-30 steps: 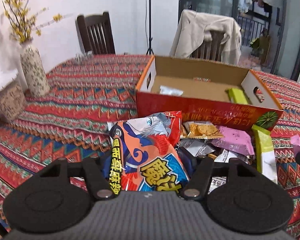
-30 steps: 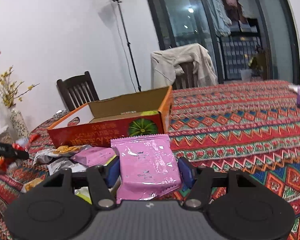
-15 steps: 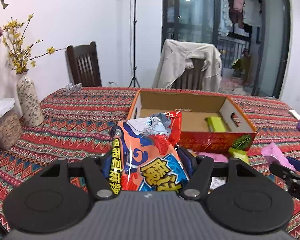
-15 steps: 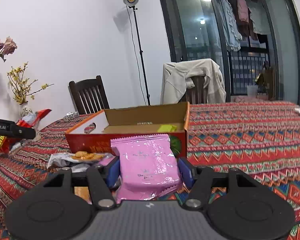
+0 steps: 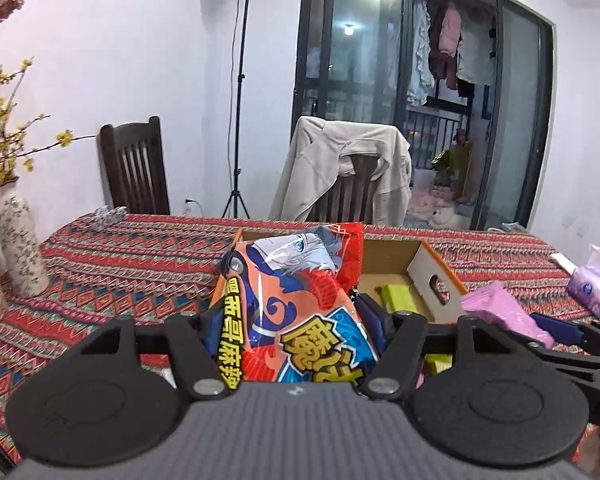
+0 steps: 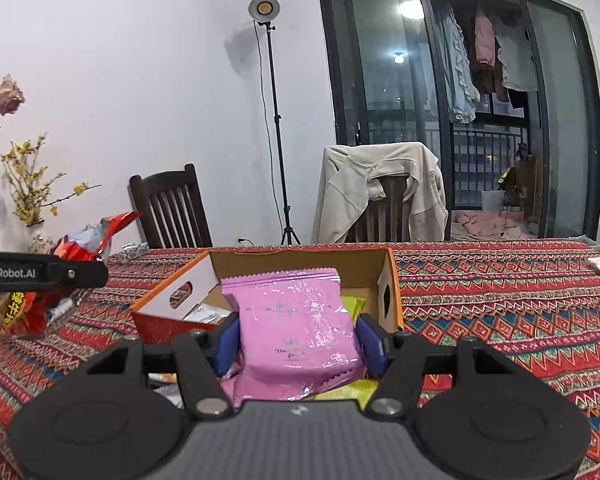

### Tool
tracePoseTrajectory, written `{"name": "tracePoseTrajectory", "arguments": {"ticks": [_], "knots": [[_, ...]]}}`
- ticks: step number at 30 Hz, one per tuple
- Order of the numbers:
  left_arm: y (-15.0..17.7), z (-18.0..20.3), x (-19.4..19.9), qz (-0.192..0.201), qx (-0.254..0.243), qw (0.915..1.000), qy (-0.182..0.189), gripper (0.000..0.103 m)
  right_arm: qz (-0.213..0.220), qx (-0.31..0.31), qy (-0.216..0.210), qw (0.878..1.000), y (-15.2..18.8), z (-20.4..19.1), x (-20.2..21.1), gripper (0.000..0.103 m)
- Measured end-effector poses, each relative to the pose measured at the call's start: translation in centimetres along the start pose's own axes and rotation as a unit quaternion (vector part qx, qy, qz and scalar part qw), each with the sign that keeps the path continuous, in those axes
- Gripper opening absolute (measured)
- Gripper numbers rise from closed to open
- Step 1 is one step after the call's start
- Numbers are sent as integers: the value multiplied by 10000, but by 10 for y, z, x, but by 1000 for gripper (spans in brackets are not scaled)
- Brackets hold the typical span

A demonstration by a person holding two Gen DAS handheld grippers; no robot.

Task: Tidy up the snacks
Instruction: 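Lower both packets into the orange box and open both tools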

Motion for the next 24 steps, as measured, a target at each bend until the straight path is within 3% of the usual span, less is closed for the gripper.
{"name": "tracePoseTrajectory", "arguments": {"ticks": [8, 15, 20, 24], "knots": [[-32, 3, -45, -32, 24, 10000, 60, 66, -14, -191, 128, 9997, -37, -2, -43, 61], [-64, 11, -95, -77, 234, 9995, 177, 66, -200, 5, 579, 9981, -63, 0, -88, 61], [-76, 8, -133, -50, 331, 9994, -90, 66, -322, 14, 673, 9972, -73, -2, -128, 61], [-61, -2, -165, -153, 197, 9988, -422, 66, -250, -50, 729, 9970, -76, 2, -149, 61]]}}
Point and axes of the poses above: each gripper's, at about its wrist camera, not at the fingertips, and x roughly against the way its jaws point, z to its right, y to its underside, the point moved 10 cm from there along -x, roughly the way its jaws point, and after that the axes turned 7 degrees about -z, right-handed, at the moved point
